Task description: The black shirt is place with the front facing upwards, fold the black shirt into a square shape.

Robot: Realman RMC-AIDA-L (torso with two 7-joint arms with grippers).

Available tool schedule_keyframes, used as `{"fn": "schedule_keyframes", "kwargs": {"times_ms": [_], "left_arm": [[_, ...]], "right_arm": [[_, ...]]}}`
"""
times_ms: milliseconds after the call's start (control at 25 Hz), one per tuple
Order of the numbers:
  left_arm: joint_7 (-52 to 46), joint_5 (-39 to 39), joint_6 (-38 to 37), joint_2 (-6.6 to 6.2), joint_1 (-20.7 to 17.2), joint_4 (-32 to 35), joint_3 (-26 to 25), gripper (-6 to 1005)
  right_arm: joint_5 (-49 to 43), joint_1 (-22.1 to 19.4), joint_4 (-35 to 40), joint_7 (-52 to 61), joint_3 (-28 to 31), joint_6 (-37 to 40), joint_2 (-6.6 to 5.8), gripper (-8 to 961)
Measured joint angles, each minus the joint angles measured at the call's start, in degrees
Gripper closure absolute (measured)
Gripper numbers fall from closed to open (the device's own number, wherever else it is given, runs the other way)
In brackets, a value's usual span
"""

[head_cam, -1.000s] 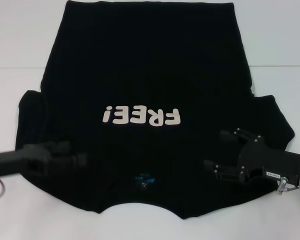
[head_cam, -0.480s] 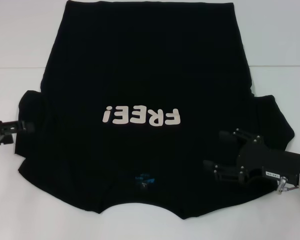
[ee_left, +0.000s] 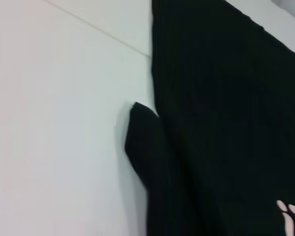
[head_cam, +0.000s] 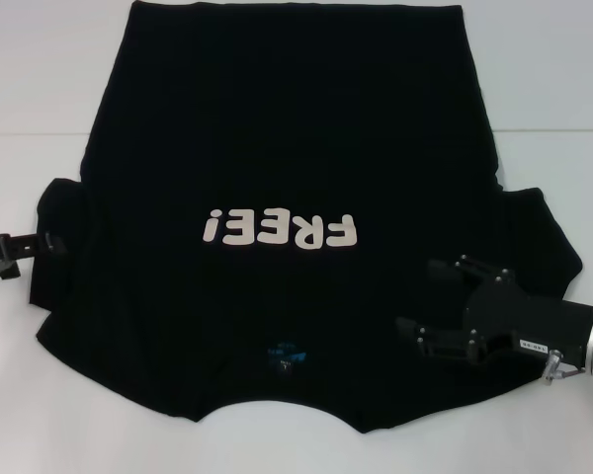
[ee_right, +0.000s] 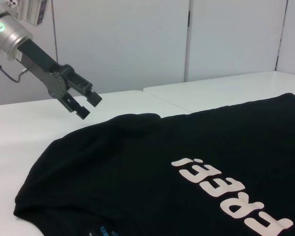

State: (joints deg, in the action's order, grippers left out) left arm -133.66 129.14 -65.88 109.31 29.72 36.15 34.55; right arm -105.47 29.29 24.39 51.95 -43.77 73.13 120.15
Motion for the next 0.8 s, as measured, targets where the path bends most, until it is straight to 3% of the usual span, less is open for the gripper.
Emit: {"fn": "schedule_keyframes", "kwargs": {"times_ms": [240,800], "left_arm": [[1.66,0.03,3.72,1.18,-0.17,-0.43,0.17,69],[3.33,0.06,5.84,2.02,0.01,-2.19,1.28,69]], "right_arm": [[0.0,-0.03,-0.04,0.0,0.0,0.01,0.0,8],[0.0,-0.03,-0.04,0.08,0.01,0.07,0.0,9]]}}
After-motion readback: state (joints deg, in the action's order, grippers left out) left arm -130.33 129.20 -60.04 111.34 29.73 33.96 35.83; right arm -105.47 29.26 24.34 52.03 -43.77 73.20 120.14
